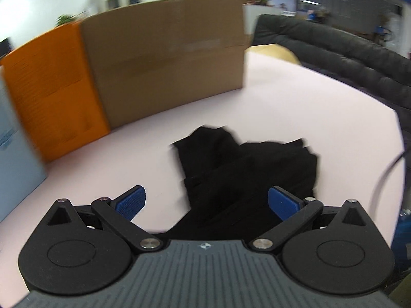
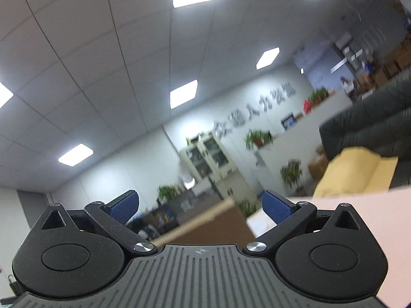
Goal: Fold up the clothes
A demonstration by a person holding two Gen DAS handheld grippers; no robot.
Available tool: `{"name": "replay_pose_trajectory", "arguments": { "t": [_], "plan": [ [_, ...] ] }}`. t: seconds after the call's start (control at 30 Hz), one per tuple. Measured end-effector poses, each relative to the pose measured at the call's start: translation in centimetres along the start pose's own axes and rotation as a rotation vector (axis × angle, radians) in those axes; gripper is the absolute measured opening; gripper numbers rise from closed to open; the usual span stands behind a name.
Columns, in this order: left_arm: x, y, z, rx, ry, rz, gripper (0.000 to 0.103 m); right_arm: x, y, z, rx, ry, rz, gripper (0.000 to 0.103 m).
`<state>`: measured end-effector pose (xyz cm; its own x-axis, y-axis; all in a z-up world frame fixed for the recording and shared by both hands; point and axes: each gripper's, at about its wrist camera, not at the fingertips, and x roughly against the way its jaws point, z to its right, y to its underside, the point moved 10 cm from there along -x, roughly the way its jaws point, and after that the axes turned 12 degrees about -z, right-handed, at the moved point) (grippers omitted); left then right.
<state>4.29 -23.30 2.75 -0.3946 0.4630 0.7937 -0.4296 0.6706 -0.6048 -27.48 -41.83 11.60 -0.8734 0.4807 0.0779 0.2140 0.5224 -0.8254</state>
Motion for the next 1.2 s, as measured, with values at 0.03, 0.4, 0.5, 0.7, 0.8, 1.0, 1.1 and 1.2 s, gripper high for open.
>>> {"name": "replay_pose_trajectory", "arguments": {
  "t": [0.03, 0.4, 0.5, 0.7, 0.8, 1.0, 1.1, 1.2],
  "plan": [
    [-1.0, -0.4, 1.3, -0.031, 0.017, -0.006, 0.103, -0.9, 1.7, -0.3, -0.024, 0.006, -0.053, 0.103],
    [-6.1, -0.6, 6.0, -0.106, 0.137, 0.037, 0.011, -4.5, 9.1, 0.8, -0.073, 0.124, -0.268, 0.103],
    [-2.8, -0.7, 3.7, -0.041, 0.131, 0.156, 0.008, -5.1, 10.4, 2.4, -0.132, 0.136, -0.284, 0.103],
    [3.7, -0.5, -9.2, 0.3, -0.183, 0.346, 0.008, -7.4, 12.4, 3.3, -0.226, 0.11, -0.348, 0.103],
    [6.0, 2.1, -16.5, 0.538, -0.369, 0.365, 0.008, -8.5, 14.3, 3.0, -0.205, 0.076, -0.384, 0.103],
    [7.6, 8.3, -21.6, 0.752, -0.509, 0.302, 0.09, -10.3, 17.1, 2.9, -0.179, 0.045, -0.44, 0.103],
    [7.3, 10.4, -20.6, 0.749, -0.467, 0.259, 0.092, -11.3, 19.1, 3.6, -0.175, 0.04, -0.481, 0.103],
    [4.6, 10.5, -16.3, 0.631, -0.315, 0.181, 0.097, -12.5, 21.0, 4.1, -0.191, 0.037, -0.53, 0.103]
  ]
}}
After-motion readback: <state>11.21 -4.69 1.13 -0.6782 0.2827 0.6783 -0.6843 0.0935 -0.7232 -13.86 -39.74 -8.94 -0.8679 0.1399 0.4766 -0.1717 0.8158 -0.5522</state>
